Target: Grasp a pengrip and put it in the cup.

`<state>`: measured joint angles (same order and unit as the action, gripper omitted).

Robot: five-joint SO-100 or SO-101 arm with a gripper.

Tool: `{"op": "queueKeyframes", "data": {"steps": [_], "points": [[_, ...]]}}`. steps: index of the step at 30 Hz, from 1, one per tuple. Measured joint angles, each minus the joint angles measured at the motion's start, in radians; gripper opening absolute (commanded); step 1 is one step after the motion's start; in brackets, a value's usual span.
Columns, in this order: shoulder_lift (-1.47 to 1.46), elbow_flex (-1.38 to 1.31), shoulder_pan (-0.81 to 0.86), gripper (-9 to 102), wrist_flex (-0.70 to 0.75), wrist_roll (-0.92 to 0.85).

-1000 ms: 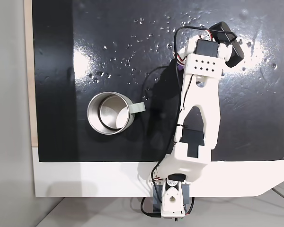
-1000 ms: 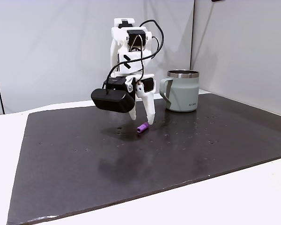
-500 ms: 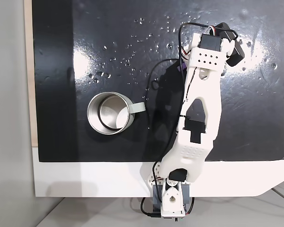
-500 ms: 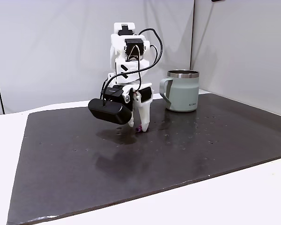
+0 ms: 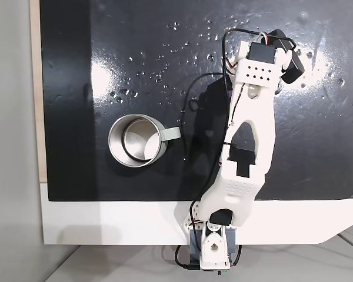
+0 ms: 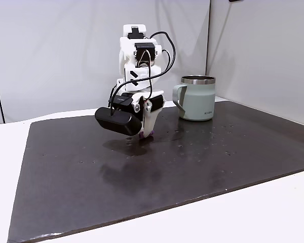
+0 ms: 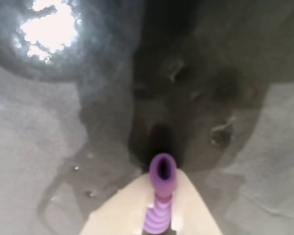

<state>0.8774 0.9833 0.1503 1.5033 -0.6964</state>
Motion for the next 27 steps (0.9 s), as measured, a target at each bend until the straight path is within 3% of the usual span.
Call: {"op": "queueKeyframes", "data": {"steps": [6, 18, 27], "points": [[0.031, 0.0, -0.008, 0, 0.057, 0.006], [0.405, 0.0, -0.144, 0, 0.291, 0.063], [0.718, 0.075, -0.344, 0, 0.304, 0.135]]}}
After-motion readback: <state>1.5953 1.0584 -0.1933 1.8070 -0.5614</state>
